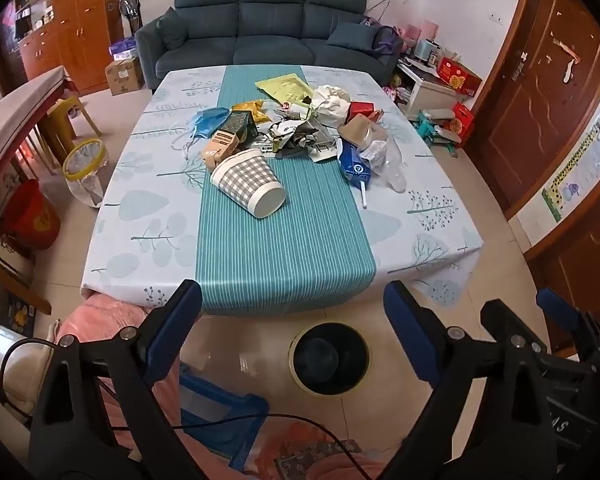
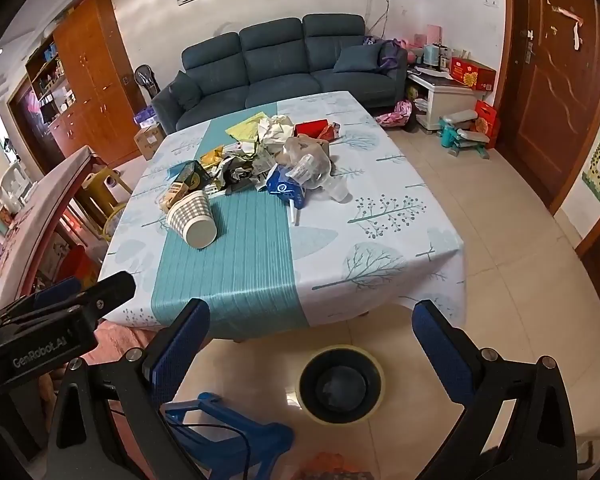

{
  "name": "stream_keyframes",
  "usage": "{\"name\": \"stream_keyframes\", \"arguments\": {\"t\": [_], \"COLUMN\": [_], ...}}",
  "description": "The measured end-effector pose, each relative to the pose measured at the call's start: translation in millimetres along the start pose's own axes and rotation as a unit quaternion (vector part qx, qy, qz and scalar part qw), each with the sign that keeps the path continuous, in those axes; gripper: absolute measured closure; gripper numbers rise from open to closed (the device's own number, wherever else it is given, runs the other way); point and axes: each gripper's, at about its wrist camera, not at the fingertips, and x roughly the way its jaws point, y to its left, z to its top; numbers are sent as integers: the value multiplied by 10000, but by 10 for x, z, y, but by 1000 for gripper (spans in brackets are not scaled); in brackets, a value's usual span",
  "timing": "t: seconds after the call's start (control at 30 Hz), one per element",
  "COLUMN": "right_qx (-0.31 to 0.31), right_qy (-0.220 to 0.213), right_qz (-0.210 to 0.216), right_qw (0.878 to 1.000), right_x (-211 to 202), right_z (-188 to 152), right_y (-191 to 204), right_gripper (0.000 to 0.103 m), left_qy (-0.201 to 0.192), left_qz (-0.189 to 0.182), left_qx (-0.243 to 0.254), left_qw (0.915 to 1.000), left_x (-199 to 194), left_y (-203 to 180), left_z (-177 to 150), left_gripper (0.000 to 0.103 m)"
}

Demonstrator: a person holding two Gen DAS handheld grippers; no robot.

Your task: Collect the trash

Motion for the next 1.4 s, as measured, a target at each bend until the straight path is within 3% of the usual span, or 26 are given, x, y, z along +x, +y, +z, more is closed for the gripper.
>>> {"name": "stream_keyframes", "arguments": {"t": [0.6, 1.4], "right_qx": [-76, -134], "right_qy": [64, 44], "right_qz": [80, 167], "right_qw": [9999, 9998], "right_x": [206, 183], "right_z": [53, 66], "right_y": [-55, -3], "right_gripper": [1, 1], "left_qy": [-35, -94], "left_qz": [-67, -1], "left_qx": [111, 169], "left_qw": [9999, 9998], "left_x": [-39, -116], "left_y": [-25, 17], "left_z": [-24, -36], "left_gripper": [13, 13]}}
